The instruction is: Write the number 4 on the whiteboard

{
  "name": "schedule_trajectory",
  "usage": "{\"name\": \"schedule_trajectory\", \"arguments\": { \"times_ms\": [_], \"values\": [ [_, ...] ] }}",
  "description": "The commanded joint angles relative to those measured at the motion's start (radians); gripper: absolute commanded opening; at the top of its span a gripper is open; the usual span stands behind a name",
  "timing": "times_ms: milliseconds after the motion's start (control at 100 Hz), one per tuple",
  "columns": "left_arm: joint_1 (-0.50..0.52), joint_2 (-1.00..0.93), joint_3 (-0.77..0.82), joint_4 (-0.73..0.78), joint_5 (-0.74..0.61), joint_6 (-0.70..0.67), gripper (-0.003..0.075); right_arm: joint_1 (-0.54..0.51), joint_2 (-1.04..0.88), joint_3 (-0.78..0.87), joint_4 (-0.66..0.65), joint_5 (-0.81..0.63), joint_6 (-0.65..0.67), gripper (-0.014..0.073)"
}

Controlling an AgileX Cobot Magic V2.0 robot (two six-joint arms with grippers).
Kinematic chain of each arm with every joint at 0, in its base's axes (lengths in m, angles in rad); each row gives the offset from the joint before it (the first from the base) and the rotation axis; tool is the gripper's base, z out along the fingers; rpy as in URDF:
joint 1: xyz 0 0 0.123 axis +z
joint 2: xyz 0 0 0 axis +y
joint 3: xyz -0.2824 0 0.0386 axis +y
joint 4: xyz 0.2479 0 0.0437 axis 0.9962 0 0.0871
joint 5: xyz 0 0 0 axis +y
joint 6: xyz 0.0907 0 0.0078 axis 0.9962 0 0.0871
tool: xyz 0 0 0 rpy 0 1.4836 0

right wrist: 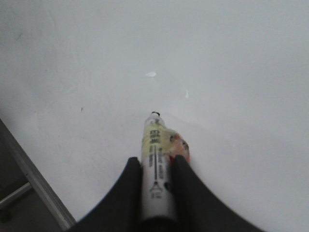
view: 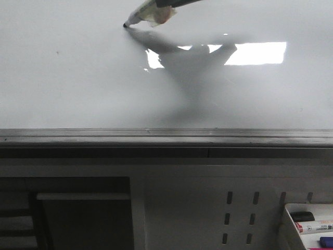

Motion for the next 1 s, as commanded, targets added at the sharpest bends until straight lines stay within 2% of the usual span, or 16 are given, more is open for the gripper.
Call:
{"name": "schedule_trajectory", "arguments": {
  "times_ms": [0,90,220,430,630,720,830,880,990],
  "values": [
    [0.003,-0.004,-0.027,-0.011,-0.078,-0.009,0.0461,-0.003,0.005,-0.030,0.025,-0.005,-0.014,-0.0049],
    [0.003,-0.004,-0.027,-0.011,-0.078,-0.009,0.0461,0.006,0.031,-0.030,0.026,0.045,-0.012,-0.0049],
    [0.003,-0.004,-0.027,-0.011,-0.078,-0.009,0.0461,0.054,0.044,-0.025,0.026,0.025,-0.012,-0.0049],
    [0.003,-0.004,-0.027,-0.011,-0.078,-0.009,0.0461,0.114,0.013,0.027,0.030,-0.189,-0.012,-0.0049],
    [0.003,-0.004,-0.027,-0.011,-0.078,-0.009,0.0461,0.116,-0.129,0.152,0.076,-0.348,-0.027,-0.0049],
    [0.003,-0.004,-0.027,-0.011,-0.078,-0.009,0.0461,0.114,-0.188,0.188,0.094,-0.332,-0.035,-0.0049],
    [0.003,-0.004,-0.027,-0.011,-0.078,-0.009,0.0461,0.114,-0.230,0.191,0.120,-0.236,-0.035,-0.0049],
    [0.003,-0.004,-0.027,-0.011,-0.078,-0.009,0.0461,0.114,-0.230,0.181,0.122,-0.181,-0.035,-0.0049],
    [0.003,-0.004,-0.027,-0.011,-0.078,-0.009,0.0461,0.114,-0.203,0.148,0.122,-0.161,-0.035,-0.0049]
  ]
}}
